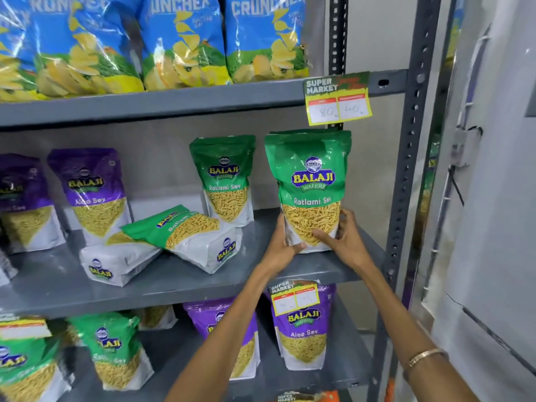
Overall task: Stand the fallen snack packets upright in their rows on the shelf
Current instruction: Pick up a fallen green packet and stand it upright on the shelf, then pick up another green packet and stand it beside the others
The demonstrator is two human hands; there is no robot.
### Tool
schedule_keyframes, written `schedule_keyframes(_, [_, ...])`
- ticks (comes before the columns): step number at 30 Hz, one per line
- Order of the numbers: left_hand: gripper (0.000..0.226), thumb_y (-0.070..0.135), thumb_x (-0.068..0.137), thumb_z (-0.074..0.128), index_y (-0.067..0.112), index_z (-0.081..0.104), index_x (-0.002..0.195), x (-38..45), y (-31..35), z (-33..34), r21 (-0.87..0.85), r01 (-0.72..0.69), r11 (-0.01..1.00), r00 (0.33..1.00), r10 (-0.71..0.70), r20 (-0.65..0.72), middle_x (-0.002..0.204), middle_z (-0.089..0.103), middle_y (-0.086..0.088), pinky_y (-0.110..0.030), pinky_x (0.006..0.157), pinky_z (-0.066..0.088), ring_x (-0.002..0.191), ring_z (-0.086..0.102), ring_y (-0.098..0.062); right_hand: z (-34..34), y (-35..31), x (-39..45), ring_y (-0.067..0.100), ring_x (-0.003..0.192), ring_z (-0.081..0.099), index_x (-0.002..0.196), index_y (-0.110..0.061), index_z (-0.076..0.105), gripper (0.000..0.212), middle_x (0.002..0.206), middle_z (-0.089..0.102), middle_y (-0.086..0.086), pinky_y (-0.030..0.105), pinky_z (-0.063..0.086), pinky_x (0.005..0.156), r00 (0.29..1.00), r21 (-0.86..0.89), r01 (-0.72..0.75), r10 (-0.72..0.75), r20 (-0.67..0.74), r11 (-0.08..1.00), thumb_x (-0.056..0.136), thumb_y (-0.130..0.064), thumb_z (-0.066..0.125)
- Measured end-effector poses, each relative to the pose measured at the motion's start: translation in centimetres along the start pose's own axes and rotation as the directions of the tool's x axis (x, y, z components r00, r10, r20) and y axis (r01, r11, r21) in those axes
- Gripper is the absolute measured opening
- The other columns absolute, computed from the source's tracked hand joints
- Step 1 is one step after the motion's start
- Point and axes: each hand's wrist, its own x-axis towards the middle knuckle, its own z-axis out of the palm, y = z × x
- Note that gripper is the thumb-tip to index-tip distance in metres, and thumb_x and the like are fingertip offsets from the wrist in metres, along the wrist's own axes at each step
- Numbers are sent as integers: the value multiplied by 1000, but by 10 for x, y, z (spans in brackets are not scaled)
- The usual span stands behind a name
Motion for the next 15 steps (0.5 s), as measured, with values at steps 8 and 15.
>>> schedule_keyframes(8, [48,2,93,66,26,55,133,-81,24,-12,79,-226,971,802,231,-551,134,59,9,-34,97,54,117,63,-18,49,-39,-66,18,91,61,106,-14,59,22,103,61,1,32,52,81,844,-252,340,-412,-342,906,90,-21,73])
schedule_keyframes(15, [51,8,85,76,5,50,129,-87,28,-107,-142,-54,988,254,-124,-959,137,49,-21,-45,105,46,117,56,-32,150,-79,20,14,84,67,97,-10,69,7,97,76,6,29,55,83,913,-180,374,-328,241,910,95,-9,62])
